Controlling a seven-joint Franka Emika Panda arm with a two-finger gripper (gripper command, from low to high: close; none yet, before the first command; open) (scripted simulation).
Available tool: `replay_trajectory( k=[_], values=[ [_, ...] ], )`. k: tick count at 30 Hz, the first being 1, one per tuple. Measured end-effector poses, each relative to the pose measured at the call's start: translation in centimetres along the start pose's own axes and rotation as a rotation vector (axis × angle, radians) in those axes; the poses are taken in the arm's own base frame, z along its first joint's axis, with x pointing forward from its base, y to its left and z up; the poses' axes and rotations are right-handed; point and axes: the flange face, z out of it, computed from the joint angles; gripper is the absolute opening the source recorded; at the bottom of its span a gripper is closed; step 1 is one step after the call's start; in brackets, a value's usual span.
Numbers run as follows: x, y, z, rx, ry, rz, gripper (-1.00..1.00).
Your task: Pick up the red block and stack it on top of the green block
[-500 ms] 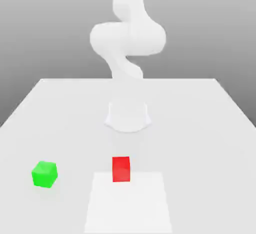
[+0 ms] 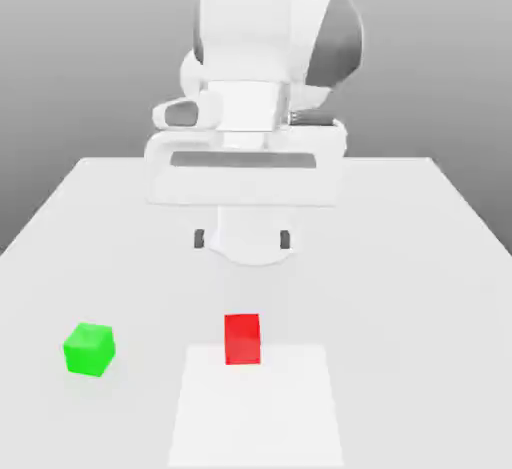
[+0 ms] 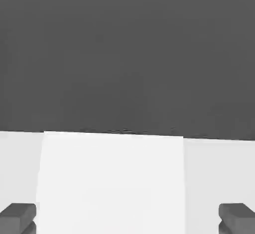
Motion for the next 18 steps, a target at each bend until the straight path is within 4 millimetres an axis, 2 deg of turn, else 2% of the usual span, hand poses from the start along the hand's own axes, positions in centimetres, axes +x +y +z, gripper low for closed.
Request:
replay_trajectory(
  k=[3,5,9,10,16,18],
  values=[
    [-3.0,2.9,6.8,-0.068,-0.088,-0.006,0.00],
    [-3.7,3.6,9.2,-0.081,-0.104,-0.008,0.00],
    [-4.3,4.2,12.5,-0.085,-0.110,-0.008,0.00],
    [-4.5,4.3,13.0,-0.085,-0.110,-0.008,-1.00],
    [-4.5,4.3,13.3,-0.085,-0.111,-0.009,-1.00],
    [-4.4,4.2,12.6,-0.086,-0.110,-0.008,-1.00]
  ],
)
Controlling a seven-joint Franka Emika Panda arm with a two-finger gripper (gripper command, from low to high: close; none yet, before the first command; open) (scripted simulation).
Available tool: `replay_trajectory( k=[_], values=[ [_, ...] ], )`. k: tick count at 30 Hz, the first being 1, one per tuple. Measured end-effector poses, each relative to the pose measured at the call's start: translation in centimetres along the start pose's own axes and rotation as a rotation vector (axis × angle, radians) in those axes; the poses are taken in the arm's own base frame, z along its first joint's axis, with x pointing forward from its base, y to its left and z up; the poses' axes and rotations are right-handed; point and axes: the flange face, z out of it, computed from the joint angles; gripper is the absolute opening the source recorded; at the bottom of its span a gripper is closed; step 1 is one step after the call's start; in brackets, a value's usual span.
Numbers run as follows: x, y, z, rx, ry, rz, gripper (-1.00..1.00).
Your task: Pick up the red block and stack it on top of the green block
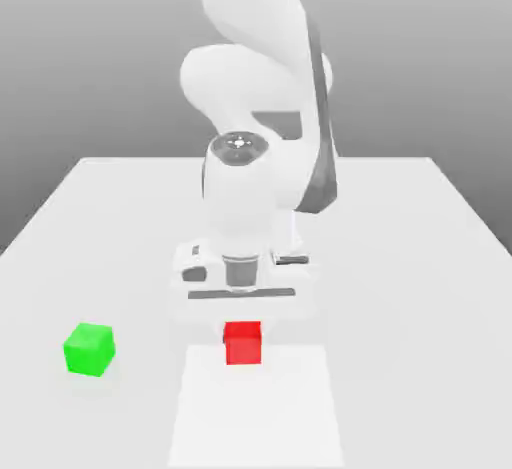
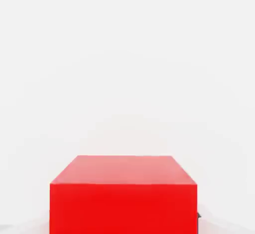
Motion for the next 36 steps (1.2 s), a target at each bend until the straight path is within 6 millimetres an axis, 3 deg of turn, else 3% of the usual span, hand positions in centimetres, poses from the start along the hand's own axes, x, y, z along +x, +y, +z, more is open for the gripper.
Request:
replay_trajectory(
  k=[8,12,21,29,31,36],
  values=[
    [0.2,0.2,-5.5,0.000,-0.001,-0.002,-1.00],
    [2.9,1.8,-6.5,-0.001,-0.001,-0.021,-1.00],
    [9.4,7.6,-7.9,-0.001,-0.002,-0.070,-1.00],
    [14.1,14.6,-9.3,0.000,-0.002,-0.110,-1.00],
    [14.7,15.9,-8.7,0.000,-0.002,-0.113,-1.00],
    [15.0,16.0,-4.1,0.000,-0.002,-0.122,-1.00]
  ],
)
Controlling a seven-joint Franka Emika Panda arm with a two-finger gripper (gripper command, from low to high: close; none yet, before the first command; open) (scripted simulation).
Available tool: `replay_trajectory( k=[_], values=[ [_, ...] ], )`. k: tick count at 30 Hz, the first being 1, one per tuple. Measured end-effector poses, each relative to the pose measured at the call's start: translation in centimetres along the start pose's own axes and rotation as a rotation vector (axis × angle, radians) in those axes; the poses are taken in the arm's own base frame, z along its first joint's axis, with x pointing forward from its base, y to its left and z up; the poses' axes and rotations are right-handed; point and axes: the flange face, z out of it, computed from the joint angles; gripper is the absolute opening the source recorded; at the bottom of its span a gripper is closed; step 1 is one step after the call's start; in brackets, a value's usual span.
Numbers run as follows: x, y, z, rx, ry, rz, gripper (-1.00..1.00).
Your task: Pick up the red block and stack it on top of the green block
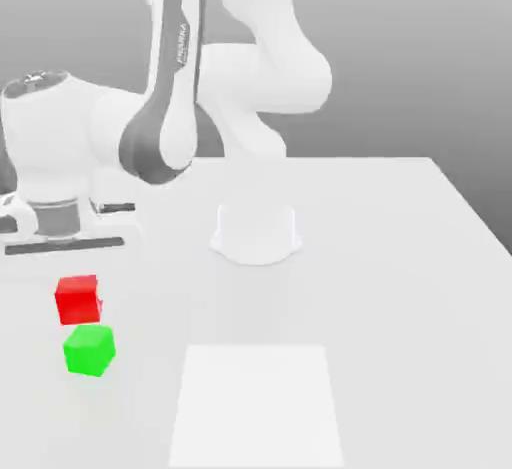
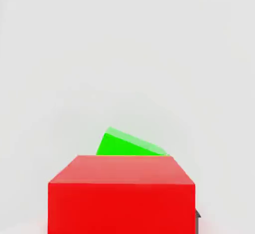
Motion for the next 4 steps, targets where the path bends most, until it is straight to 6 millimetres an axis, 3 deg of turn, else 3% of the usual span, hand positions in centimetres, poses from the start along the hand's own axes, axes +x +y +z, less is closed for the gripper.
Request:
replay_trajectory(
  k=[1,4],
  values=[
    [-0.07,0.00,0.73,0.000,0.000,0.000,1.00],
    [-0.07,0.00,0.73,0.000,0.000,0.000,1.00]
  ],
)
